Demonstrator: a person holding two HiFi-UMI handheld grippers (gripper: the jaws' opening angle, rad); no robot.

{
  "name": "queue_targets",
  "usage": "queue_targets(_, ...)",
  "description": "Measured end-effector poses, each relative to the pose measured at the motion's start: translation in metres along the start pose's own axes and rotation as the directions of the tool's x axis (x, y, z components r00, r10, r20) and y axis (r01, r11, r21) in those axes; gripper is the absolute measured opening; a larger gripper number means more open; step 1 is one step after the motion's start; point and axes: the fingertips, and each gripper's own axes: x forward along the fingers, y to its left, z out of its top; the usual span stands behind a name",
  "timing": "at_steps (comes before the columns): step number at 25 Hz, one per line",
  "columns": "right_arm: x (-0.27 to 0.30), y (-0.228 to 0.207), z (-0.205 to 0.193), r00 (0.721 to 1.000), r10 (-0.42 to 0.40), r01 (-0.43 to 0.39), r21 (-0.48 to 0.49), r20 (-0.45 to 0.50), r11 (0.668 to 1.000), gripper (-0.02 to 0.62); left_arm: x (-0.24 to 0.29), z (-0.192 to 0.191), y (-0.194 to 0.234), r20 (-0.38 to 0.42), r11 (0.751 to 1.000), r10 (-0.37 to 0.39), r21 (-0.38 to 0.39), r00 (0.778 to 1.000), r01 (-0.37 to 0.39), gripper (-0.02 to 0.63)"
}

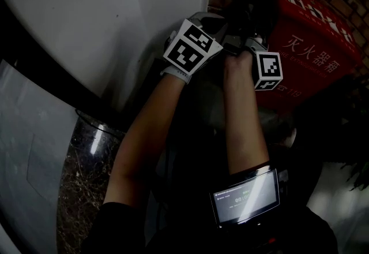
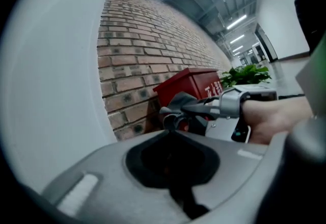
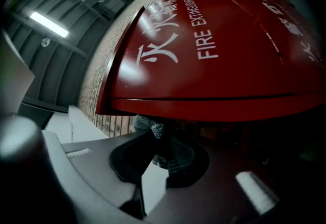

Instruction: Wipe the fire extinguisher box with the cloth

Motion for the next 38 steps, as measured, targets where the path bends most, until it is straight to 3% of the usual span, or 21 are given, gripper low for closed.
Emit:
queue_targets(5, -0.014, -0.033, 0.005, 0.996, -0.079, 0.077, 0.056, 0.030, 0.995, 0.038, 0.006, -0.016, -0.012, -0.027, 1.000, -0.029, -0.006, 0.999, 0.029, 0.003)
queue_targets(9, -0.024, -0.058, 0.007, 0.995, -0.095, 0.094, 0.049, 0.029, 0.994, 0.038, 0.012, -0.029, -0.019, -0.038, 0.999, -0.042, -0.007, 0.998, 0.042, 0.003)
queue_targets(16, -0.053, -0.105, -0.007, 0.982, -0.190, 0.188, 0.087, 0.014, 0.978, 0.038, 0.025, -0.073, -0.037, -0.088, 0.997, -0.075, -0.036, 0.993, 0.073, 0.003)
queue_targets(21, -0.080, -0.164, -0.010, 0.964, -0.267, 0.267, 0.017, -0.015, 0.964, 0.038, 0.038, -0.104, -0.052, -0.118, 0.993, -0.093, -0.078, 0.989, 0.085, 0.003)
queue_targets(25, -0.105, -0.200, -0.017, 0.941, -0.337, 0.337, 0.020, -0.023, 0.941, 0.038, 0.050, -0.131, -0.074, -0.153, 0.990, -0.123, -0.085, 0.980, 0.111, 0.003)
queue_targets(30, -0.125, -0.245, -0.021, 0.920, -0.388, 0.386, -0.052, -0.050, 0.921, 0.038, 0.062, -0.175, -0.094, -0.194, 0.984, -0.147, -0.132, 0.970, 0.123, 0.003)
queue_targets(38, -0.158, -0.308, -0.032, 0.860, -0.507, 0.507, -0.009, -0.052, 0.862, 0.038, 0.077, -0.235, -0.107, -0.273, 0.977, -0.157, -0.181, 0.949, 0.109, 0.003)
